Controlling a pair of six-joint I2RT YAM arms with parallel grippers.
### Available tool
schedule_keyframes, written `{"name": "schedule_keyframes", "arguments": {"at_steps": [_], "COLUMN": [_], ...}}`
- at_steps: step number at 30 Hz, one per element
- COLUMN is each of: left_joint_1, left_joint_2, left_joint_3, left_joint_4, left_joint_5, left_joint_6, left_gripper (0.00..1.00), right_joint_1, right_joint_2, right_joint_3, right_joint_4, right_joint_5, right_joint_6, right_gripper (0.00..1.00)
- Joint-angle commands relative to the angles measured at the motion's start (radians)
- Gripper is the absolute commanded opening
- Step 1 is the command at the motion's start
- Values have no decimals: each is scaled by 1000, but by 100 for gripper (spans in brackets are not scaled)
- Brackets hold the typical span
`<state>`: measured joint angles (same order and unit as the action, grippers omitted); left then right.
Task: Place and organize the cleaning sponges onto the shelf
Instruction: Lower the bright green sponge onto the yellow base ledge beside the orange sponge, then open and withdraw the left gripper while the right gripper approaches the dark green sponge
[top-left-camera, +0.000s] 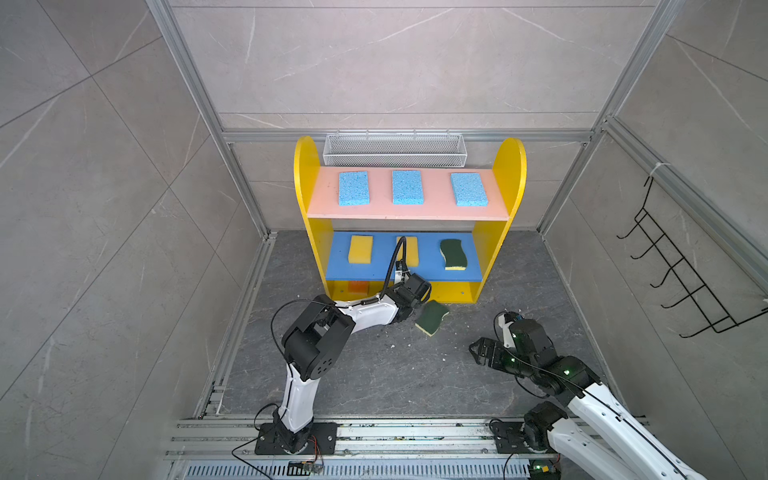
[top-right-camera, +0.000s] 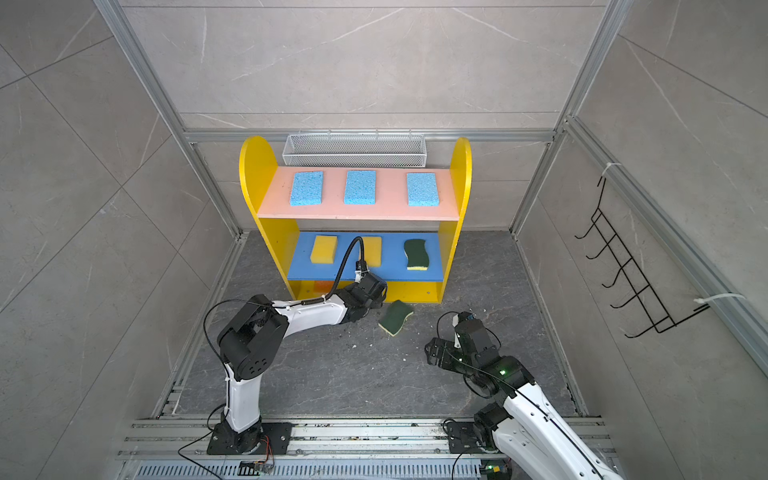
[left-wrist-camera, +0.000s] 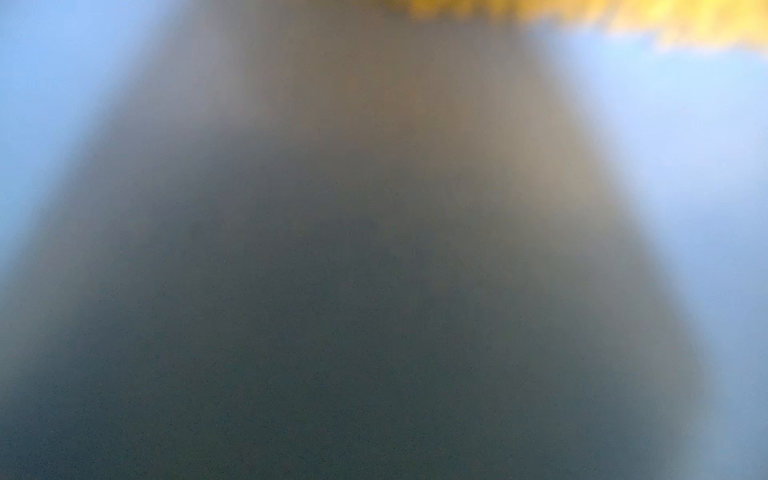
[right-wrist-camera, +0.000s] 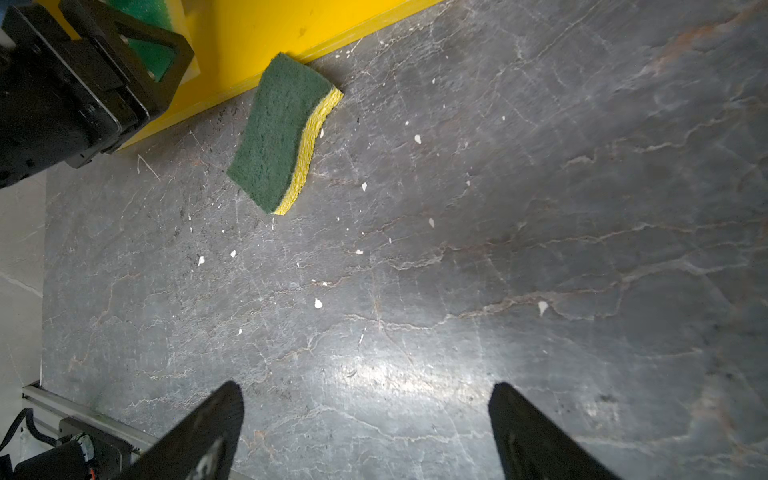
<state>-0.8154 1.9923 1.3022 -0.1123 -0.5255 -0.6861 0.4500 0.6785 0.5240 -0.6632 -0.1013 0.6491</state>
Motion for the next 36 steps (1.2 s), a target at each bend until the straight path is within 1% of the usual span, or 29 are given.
{"name": "schedule_keyframes", "arguments": {"at_steps": [1,4,7,10,13,17,20,24,28,30,36], "left_joint_1": [12,16,19,19,21,17,8,-24,-42,-59,-94], "left_joint_2": [44,59,64,58,52,28,-6,-54,-120,-162,-306], "left_joint_3": [26,45,54,57,58,37,2,-33,-84,-116,-203], "left_joint_4": [-77,-104,-120,-142,-161,-154,-131,-108,-97,-96,-167], "left_joint_5": [-11,-9,-8,-16,-21,-22,-26,-48,-50,-74,-105], "left_joint_6": [-28,-29,-35,-39,-36,-23,-10,37,33,37,-1], "left_gripper": [70,70,76,78,82,82,82,82,82,82,82], "right_joint_1": [-3,-3,-4,-4,-4,-4,-4,-4,-4,-4,-3], "right_joint_2": [-8,-7,3,17,25,15,8,-9,-20,-26,-63], "right_joint_3": [12,11,3,-1,0,5,9,10,11,9,-11], "right_joint_4": [-25,-21,-12,1,11,5,-8,-11,-10,-3,32], "right_joint_5": [-1,-1,-6,-15,-24,-25,-17,-18,-25,-43,-103], "right_joint_6": [-21,-20,-17,-12,-6,-8,-14,-12,-3,5,62], "right_gripper": [94,94,94,94,94,94,94,94,94,94,93]}}
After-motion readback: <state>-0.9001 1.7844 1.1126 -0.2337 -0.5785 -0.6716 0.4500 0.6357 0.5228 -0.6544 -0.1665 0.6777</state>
